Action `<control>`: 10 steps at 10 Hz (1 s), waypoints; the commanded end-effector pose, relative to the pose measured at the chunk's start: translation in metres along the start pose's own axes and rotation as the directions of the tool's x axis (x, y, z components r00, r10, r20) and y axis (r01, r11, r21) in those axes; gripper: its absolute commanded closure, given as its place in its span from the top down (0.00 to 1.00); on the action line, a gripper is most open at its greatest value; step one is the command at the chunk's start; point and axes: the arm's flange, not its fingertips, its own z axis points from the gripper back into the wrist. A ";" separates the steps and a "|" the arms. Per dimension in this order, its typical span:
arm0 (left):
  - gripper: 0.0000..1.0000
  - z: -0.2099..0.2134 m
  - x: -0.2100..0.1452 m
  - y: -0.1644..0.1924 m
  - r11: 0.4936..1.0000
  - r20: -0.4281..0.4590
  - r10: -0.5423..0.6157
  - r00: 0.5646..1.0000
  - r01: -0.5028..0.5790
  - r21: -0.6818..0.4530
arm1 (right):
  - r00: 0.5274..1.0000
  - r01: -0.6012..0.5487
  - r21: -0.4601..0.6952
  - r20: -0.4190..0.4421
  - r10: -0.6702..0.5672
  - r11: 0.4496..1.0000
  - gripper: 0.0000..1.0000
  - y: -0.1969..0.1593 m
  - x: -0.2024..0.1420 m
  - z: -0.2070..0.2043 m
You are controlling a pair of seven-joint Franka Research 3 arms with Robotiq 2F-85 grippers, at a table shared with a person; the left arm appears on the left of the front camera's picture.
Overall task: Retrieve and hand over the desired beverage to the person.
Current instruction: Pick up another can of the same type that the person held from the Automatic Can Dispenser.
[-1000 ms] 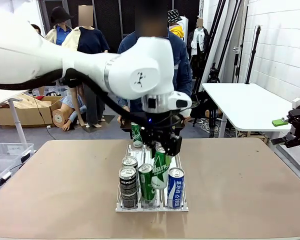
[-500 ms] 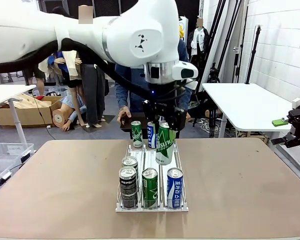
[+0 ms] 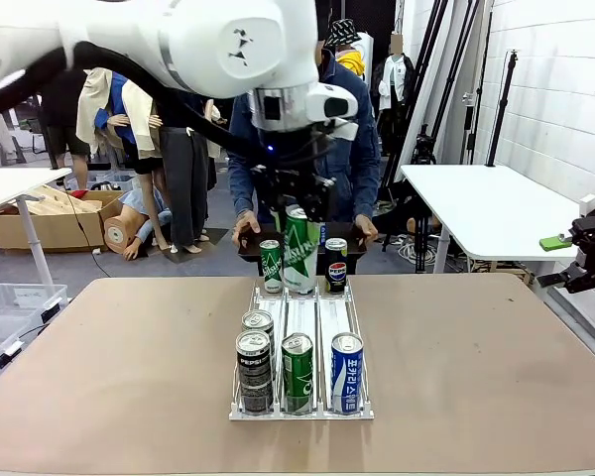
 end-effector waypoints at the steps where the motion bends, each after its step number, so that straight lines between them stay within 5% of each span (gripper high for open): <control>1: 0.00 0.014 -0.025 0.027 0.999 0.024 0.027 0.999 -0.028 0.030 | 1.000 0.005 -0.005 0.003 -0.005 1.000 1.00 0.000 0.000 -0.001; 10: 0.00 0.047 -0.107 0.168 0.968 -0.016 0.245 0.969 -0.243 0.066 | 1.000 0.005 -0.005 0.003 -0.005 1.000 1.00 0.000 0.000 -0.001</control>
